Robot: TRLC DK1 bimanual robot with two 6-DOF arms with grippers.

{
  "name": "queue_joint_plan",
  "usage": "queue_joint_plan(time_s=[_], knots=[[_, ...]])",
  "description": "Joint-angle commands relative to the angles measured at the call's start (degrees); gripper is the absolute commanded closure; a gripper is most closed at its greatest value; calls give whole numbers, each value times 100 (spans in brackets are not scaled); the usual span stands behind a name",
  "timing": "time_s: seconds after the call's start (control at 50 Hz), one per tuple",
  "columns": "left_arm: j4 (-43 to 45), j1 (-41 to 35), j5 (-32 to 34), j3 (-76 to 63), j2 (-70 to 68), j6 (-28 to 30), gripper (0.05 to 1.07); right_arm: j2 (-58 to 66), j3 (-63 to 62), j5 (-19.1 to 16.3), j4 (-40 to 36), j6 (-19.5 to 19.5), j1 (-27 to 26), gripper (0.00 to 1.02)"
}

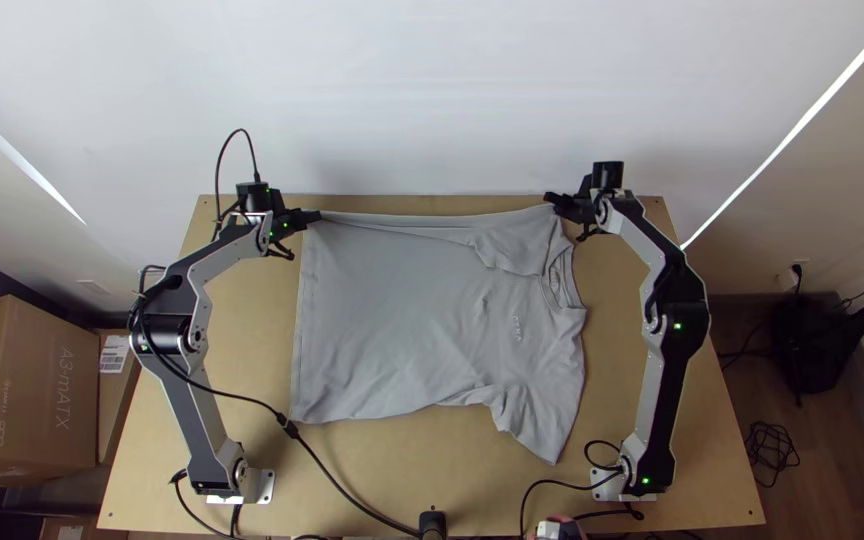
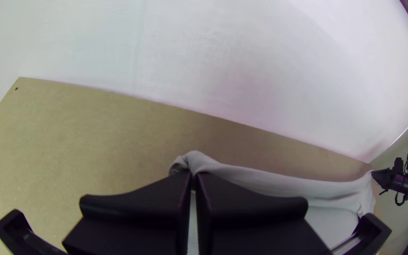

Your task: Fold the t-shirt

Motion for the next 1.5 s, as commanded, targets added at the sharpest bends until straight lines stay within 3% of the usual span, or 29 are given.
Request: queue_joint_plan(time_s=[0.0, 0.22, 0.56, 0.98, 1.48], knots=[[-433, 110, 47, 503, 97, 33, 105, 392, 771, 68, -522, 79, -108, 100], [-934, 198, 311, 512, -255, -116, 105, 322, 1123, 68, -1181, 105, -178, 100], [-873, 224, 478, -613, -1187, -222, 105, -153, 982, 41, -2271, -9, -275, 100], [-398, 206, 583, -1887, -1899, -389, 105, -1225, -433, -3, -2183, -35, -275, 100], [-38, 154, 592, -2942, -2400, -547, 105, -2192, -2261, -12, -1445, -44, -239, 100]])
